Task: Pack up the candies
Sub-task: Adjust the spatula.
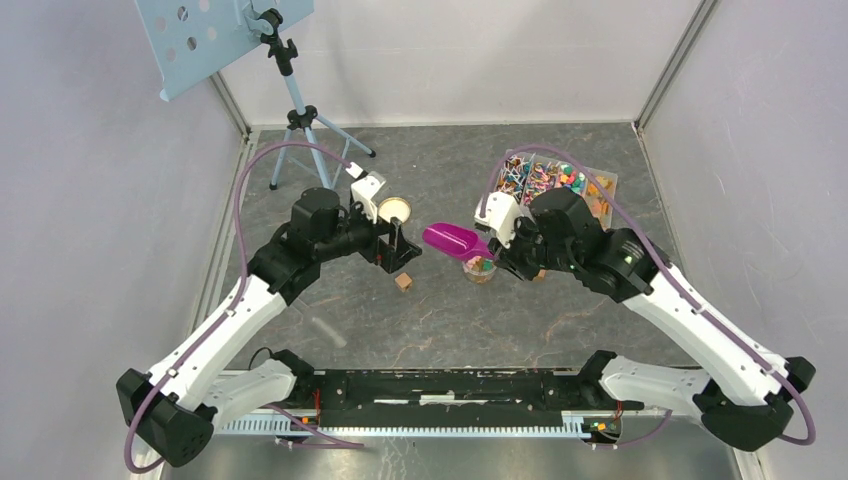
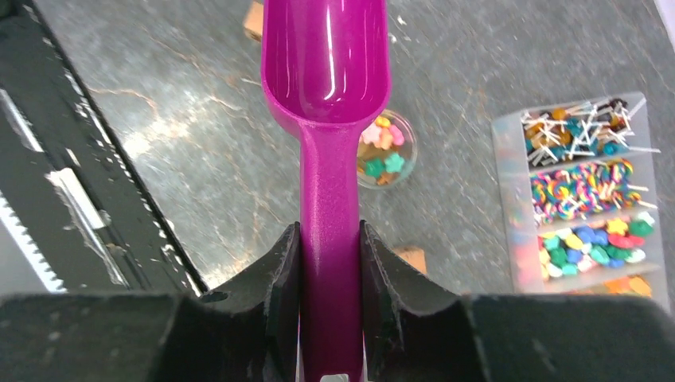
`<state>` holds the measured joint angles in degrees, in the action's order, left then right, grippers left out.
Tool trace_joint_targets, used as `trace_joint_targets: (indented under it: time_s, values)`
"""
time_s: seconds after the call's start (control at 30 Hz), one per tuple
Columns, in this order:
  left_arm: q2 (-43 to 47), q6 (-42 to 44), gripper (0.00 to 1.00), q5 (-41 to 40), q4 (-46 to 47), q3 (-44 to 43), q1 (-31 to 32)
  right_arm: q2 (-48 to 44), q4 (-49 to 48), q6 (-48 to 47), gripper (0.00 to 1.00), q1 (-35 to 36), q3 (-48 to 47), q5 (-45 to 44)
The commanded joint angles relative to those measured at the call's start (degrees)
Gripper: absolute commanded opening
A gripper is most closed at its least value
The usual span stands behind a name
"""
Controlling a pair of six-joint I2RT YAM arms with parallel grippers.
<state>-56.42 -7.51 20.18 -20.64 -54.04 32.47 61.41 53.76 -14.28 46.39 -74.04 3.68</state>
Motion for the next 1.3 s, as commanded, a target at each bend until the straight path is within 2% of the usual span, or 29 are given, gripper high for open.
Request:
trace_joint_targets:
  time_s: [0.0, 0.07, 0.17, 0.2, 0.23, 0.27, 0.3, 0.5, 0.67, 0.77, 0.93, 1.17, 1.2, 1.23, 1.27]
  values:
    - [1.4, 10.8, 0.97, 10.7, 2.5, -2.1, -0.2, -3.4, -8.9, 2.6, 0.00, 0.2, 3.1, 7.4]
    - [2.9, 17.8, 0.97, 14.5, 2.3, -2.1, -0.2, -3.5, -9.3, 3.1, 0.00, 0.2, 4.1, 7.7]
    - [5.8, 35.2, 0.92, 28.4, 0.6, 0.2, 0.2, -3.2, -9.3, 3.1, 0.00, 0.2, 4.9, 9.2]
    - [6.2, 38.2, 0.85, 30.5, 0.7, 0.9, 0.3, -3.3, -9.4, 3.0, 0.00, 0.2, 5.0, 9.5]
    - [6.3, 41.7, 0.73, 32.2, -0.4, 1.1, 0.2, -3.4, -9.4, 2.8, 0.00, 0.2, 5.0, 10.1]
    - [6.1, 44.1, 0.67, 33.5, -1.7, 0.8, 0.2, -3.6, -9.4, 2.6, 0.00, 0.2, 4.9, 10.6]
    - [5.9, 45.8, 0.68, 34.1, -2.4, 0.6, 0.2, -3.8, -9.3, 2.3, 0.00, 0.2, 4.9, 10.9]
    - [3.0, 52.1, 0.69, 36.6, -6.8, -2.8, 0.3, -5.0, -9.5, 1.4, 0.00, 0.2, 5.4, 13.3]
    - [-2.5, 54.0, 0.65, 38.1, -13.0, -8.3, 1.4, -6.1, -11.1, 1.4, 0.00, 0.2, 5.9, 15.1]
    - [-4.4, 54.4, 0.61, 38.1, -13.6, -9.1, 2.3, -6.5, -12.0, 1.3, 0.00, 0.2, 6.3, 15.9]
    - [-6.6, 55.4, 0.37, 37.8, -15.0, -10.6, 3.5, -6.6, -12.6, 1.0, 0.00, 0.2, 6.9, 16.0]
    - [-8.9, 57.0, 0.34, 37.3, -19.4, -12.6, 3.7, -7.4, -14.4, 0.9, 0.00, 0.2, 7.6, 16.1]
    - [-9.3, 57.0, 0.27, 37.2, -19.9, -12.9, 3.7, -7.6, -15.0, 0.8, 0.00, 0.2, 7.9, 16.6]
    - [-9.8, 57.1, 0.14, 37.2, -20.4, -13.1, 3.8, -7.7, -15.5, 0.8, 0.00, 0.1, 8.2, 16.9]
    - [-10.1, 57.4, 0.06, 37.5, -21.5, -13.6, 3.8, -7.9, -15.9, 0.7, 0.00, 0.1, 8.2, 16.9]
